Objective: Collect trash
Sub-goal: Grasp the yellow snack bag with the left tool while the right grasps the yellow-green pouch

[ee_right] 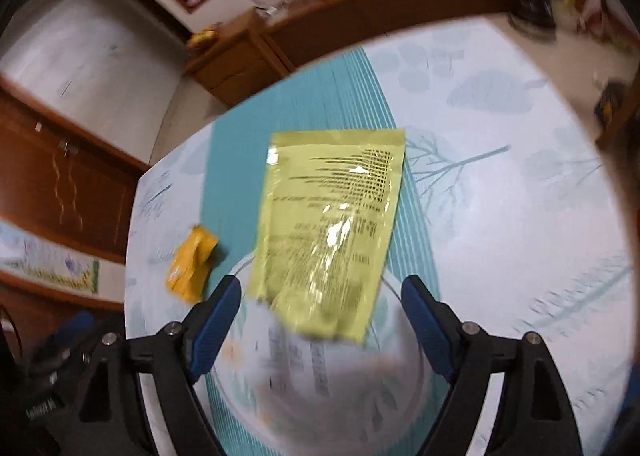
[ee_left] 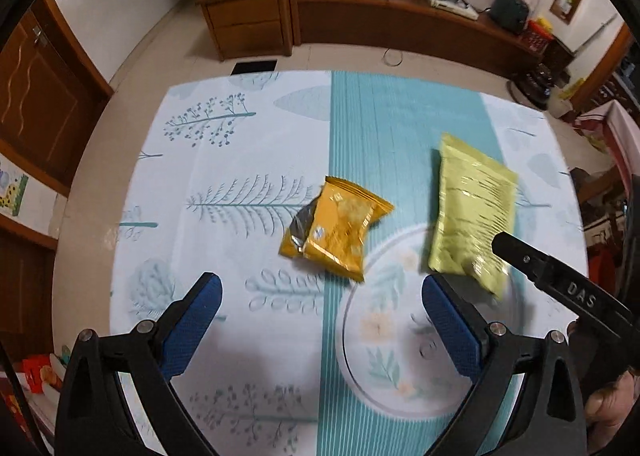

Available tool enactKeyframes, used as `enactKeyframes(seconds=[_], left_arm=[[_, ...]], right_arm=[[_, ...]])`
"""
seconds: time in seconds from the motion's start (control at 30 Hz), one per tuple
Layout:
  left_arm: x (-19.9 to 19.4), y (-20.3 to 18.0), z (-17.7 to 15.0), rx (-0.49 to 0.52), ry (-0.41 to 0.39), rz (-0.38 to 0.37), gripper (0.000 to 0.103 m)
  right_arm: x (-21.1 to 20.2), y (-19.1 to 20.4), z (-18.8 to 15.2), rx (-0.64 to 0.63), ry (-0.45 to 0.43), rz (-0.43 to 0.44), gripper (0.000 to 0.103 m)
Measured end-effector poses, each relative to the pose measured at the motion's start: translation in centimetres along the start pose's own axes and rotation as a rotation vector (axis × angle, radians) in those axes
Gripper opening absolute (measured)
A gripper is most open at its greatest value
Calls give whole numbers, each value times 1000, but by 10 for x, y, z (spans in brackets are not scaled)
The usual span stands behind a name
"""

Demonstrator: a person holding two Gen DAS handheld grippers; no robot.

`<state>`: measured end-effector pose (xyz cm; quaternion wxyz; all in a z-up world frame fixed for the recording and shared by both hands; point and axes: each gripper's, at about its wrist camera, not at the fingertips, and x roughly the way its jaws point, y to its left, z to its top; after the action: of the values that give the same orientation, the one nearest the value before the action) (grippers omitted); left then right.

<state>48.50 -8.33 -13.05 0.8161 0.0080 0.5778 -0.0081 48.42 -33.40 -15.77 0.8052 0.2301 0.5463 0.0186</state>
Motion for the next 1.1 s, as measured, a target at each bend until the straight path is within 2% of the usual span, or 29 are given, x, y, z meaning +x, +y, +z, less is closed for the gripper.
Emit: enactKeyframes(seconds=[0.1, 0.13, 0.17, 0.3, 0.4, 0.47, 0.63, 0.7, 0.77, 0.8, 0.83, 0.87, 0.9, 0.93, 0.97, 1.0, 1.03, 1.1], left_arm=[[25, -2, 12, 0, 28, 20, 99], [30, -2, 14, -1, 34, 21, 99], [38, -1, 17, -4, 41, 25, 99], [63, 2, 26, -17, 74, 44, 99], [79, 6, 32, -29, 89, 56, 99], [86, 12, 35, -44, 100, 55, 99], [101, 10, 39, -19, 131, 50, 99], [106, 7, 40, -11, 146, 46, 99], [111, 4, 40, -8, 158, 35, 97], [115, 3, 39, -7, 171, 32, 92], [119, 3, 38, -9, 184, 35, 87], [121, 4, 38, -21, 184, 18, 83], [122, 7, 38, -42, 181, 0, 78], [121, 9, 37, -53, 169, 7, 72], [119, 10, 37, -58, 155, 8, 60], [117, 11, 36, -57, 147, 7, 41], [116, 11, 36, -51, 142, 5, 32], [114, 11, 33, -43, 153, -12, 25]], right_arm=[[29, -8, 10, 51, 34, -16, 88], [28, -4, 12, 36, 1, -13, 95], [30, 1, 13, 13, -21, -18, 97], [44, 20, 15, -72, -6, -71, 102], [51, 35, 9, -177, -22, -192, 101], [54, 41, 5, -234, -23, -238, 101], [54, 47, -2, -306, -27, -265, 100], [51, 47, -5, -318, -35, -275, 97], [49, 43, -6, -332, -46, -290, 88], [47, 42, -8, -339, -54, -295, 85], [46, 39, -9, -345, -65, -295, 76], [44, 39, -10, -353, -80, -288, 63], [41, 38, -12, -364, -90, -276, 57], [40, 37, -12, -364, -92, -268, 48], [38, 35, -11, -360, -93, -257, 37], [35, 32, -10, -350, -91, -233, 34], [34, 29, -8, -338, -88, -216, 30], [31, 24, -7, -312, -80, -181, 25]])
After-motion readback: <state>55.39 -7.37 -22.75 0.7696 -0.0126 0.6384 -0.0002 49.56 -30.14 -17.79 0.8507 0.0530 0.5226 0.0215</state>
